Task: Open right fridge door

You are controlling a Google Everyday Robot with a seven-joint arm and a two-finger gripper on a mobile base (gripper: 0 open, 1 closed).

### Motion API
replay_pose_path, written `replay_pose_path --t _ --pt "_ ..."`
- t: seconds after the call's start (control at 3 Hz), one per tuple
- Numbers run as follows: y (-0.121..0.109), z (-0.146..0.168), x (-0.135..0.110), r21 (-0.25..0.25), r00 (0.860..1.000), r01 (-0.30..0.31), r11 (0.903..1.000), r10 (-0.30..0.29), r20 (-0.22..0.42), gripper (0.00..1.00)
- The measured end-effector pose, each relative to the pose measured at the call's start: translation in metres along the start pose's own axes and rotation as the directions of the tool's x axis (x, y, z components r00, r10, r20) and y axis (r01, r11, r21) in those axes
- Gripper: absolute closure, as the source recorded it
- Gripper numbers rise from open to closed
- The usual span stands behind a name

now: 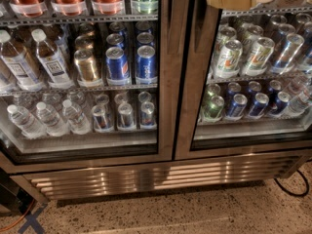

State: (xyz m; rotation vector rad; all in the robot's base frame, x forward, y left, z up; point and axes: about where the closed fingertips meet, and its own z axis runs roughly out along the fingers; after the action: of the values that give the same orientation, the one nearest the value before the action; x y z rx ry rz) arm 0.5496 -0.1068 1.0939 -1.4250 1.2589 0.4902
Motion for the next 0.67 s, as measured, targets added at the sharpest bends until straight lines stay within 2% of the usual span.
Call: replay_pose_path --t 0.67 --pt "0.0000 0.0001 0.0000 0.000 1.000 0.000 1.0000 0.000 0.000 0.10"
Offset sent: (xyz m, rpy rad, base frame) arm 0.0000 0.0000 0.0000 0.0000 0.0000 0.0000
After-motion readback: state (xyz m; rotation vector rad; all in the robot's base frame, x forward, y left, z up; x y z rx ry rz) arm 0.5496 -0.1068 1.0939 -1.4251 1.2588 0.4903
